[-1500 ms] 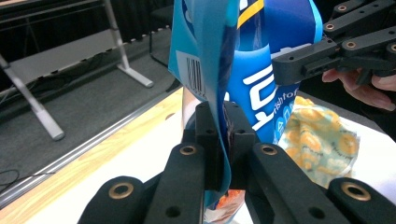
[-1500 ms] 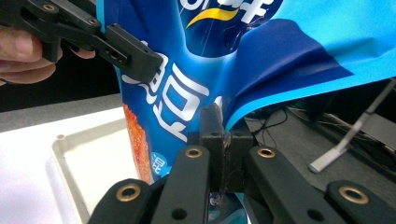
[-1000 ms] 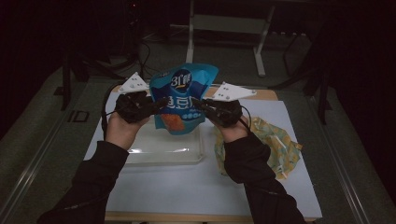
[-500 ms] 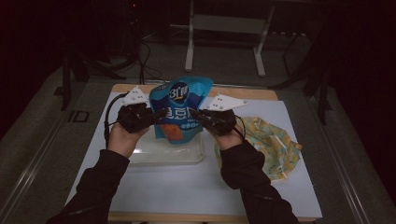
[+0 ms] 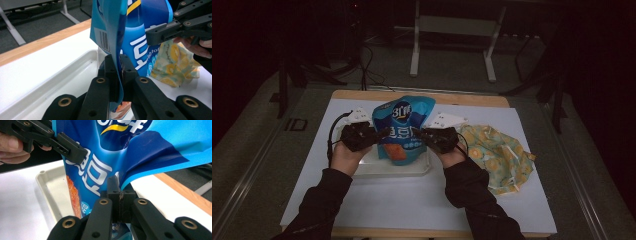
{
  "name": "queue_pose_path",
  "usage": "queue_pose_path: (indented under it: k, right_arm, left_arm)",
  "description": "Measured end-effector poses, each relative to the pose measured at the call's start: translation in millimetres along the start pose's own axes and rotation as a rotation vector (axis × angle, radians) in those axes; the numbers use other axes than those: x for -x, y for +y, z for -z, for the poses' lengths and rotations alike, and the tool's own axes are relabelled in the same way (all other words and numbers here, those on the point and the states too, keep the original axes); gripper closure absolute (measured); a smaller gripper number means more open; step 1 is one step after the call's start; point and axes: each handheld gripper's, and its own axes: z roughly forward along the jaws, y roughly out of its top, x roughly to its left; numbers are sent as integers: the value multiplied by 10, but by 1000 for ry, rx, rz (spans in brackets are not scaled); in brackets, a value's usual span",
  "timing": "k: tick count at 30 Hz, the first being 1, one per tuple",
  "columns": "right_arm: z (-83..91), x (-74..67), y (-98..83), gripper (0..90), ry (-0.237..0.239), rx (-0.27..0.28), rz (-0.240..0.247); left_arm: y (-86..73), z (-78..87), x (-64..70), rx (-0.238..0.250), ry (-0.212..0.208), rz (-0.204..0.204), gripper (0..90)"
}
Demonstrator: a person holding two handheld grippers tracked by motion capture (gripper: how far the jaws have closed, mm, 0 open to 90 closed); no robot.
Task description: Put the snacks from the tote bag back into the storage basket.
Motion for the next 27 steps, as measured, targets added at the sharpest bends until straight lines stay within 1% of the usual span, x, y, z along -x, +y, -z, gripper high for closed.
queue_pose_path:
  k: [3,8,10,15,18,21,25,27]
  right_arm:
    - [-35,1,-47,895,3,-12,3]
    - [-83,0,-131,894,11,-21,-4]
    - [-100,-2,-156,894,13,-27,-6]
    - [-129,-11,-212,894,17,-31,-6]
    - [-122,-8,-227,894,21,-25,-12]
    - [-116,-9,-237,893,21,-25,-17]
    - [-108,3,-248,885,25,-20,-36]
    - [-104,16,-251,874,28,-22,-45]
  left_arm:
    - [-63,-38,-28,1,-13,13,881]
    - [-147,-84,-38,-6,-15,18,880]
    - [-183,-97,-40,-3,-15,16,880]
    - [-267,-114,-74,16,-37,32,878]
    - [-274,-115,-67,19,-39,22,876]
    - [-270,-114,-48,16,-29,6,868]
    - [-270,-111,-27,18,-17,3,835]
    - [-271,-109,-16,15,-19,4,811]
